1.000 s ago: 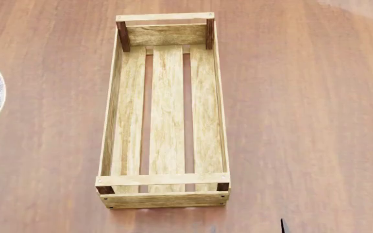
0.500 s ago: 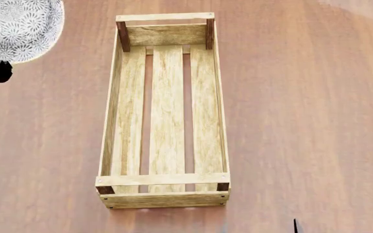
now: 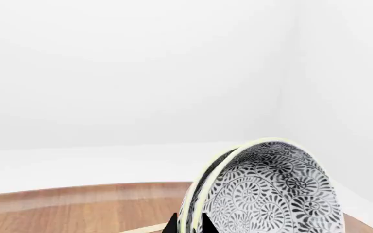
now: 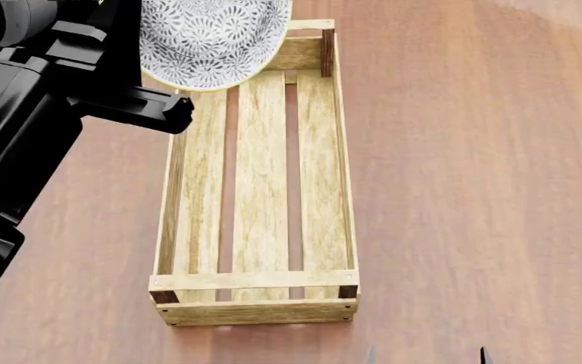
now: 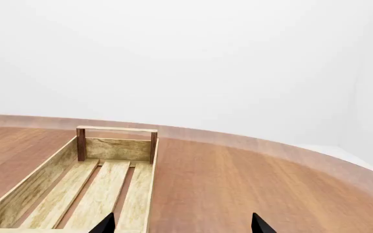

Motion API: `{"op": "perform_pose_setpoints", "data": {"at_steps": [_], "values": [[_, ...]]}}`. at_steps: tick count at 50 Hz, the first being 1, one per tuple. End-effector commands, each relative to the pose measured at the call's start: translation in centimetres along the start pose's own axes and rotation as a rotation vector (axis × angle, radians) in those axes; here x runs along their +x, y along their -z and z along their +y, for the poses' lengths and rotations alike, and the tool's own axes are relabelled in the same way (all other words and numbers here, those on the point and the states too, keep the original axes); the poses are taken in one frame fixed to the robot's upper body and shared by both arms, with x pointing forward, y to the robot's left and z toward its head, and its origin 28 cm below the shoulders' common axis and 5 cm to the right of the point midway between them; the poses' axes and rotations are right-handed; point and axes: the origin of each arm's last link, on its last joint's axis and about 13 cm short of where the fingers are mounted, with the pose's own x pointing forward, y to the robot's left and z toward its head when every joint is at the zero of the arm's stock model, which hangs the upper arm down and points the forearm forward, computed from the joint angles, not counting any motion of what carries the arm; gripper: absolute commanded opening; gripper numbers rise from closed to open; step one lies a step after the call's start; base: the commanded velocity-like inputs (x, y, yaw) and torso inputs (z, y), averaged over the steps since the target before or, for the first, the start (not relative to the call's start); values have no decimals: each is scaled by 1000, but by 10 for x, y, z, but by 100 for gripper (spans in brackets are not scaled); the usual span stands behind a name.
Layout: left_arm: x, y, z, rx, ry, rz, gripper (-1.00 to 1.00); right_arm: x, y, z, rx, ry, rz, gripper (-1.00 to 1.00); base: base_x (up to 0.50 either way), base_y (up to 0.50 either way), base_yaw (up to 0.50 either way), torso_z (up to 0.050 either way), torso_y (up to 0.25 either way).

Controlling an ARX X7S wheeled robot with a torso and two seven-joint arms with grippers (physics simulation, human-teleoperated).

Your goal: Stack the right bowl on the left bowl and place them in the tray.

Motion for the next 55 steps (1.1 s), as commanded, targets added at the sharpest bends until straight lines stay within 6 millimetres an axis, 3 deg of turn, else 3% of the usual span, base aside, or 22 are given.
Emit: {"op": "perform_pose_setpoints", "data": {"at_steps": [1,18,30,41,55], "values": [[21,-7,-20,-77,74,-54,-100,2,3,-3,-12,16,-7,100,0,0,0,0,0],[62,22,-17,-361,26,272,-100,1,4,-9,-29,36,5,100,0,0,0,1,1],[83,33,-13,-480,-31,402,-100,10,5,-12,-41,39,10,100,0,0,0,0,2],[91,50,-9,-549,-106,503,-100,10,6,-12,-42,38,18,100,0,0,0,1,1],[85,74,-17,-553,-132,619,-100,7,7,-11,-39,36,21,100,0,0,0,0,1]]}}
